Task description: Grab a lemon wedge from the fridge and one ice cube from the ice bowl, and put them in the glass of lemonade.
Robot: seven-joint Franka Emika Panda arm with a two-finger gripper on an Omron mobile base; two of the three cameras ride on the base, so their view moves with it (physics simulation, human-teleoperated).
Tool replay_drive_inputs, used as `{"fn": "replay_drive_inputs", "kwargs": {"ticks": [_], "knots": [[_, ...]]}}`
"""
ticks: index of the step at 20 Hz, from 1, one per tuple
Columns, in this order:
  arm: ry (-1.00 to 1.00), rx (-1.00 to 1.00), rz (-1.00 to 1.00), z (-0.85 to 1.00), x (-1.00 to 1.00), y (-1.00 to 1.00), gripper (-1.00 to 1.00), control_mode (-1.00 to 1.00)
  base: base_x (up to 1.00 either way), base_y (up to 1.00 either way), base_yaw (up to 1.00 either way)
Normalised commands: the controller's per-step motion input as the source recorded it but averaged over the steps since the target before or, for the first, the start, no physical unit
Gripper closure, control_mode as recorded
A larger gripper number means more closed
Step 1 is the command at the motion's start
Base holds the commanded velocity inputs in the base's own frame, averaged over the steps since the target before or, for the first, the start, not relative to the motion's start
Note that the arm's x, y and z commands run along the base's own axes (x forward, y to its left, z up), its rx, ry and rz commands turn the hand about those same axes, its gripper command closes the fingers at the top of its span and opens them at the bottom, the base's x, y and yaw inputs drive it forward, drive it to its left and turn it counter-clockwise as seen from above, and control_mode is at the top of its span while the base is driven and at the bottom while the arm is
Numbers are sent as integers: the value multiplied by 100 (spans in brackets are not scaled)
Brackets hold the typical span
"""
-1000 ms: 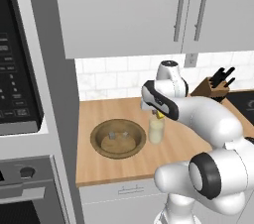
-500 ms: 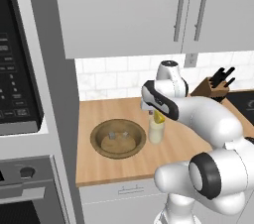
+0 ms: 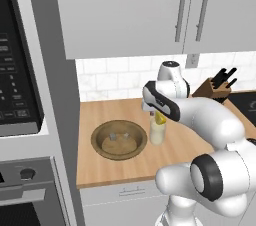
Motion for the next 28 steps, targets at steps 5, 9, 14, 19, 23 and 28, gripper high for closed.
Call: {"fn": "replay_drive_inputs", "kwargs": {"ticks": [5,9,14,19,23,28], "knots": [[-8,6,1,30,-19,0,-100,-100,0,0,0],[-9,10,1,31,-51,0,-100,-100,0,0,0],[0,2,2,9,-28,0,-100,-100,0,0,0],[0,0,0,0,-25,0,-100,-100,0,0,0],[0,0,0,0,-31,0,-100,-100,0,0,0],[-2,0,0,5,-28,6,-100,-100,0,0,0]]}}
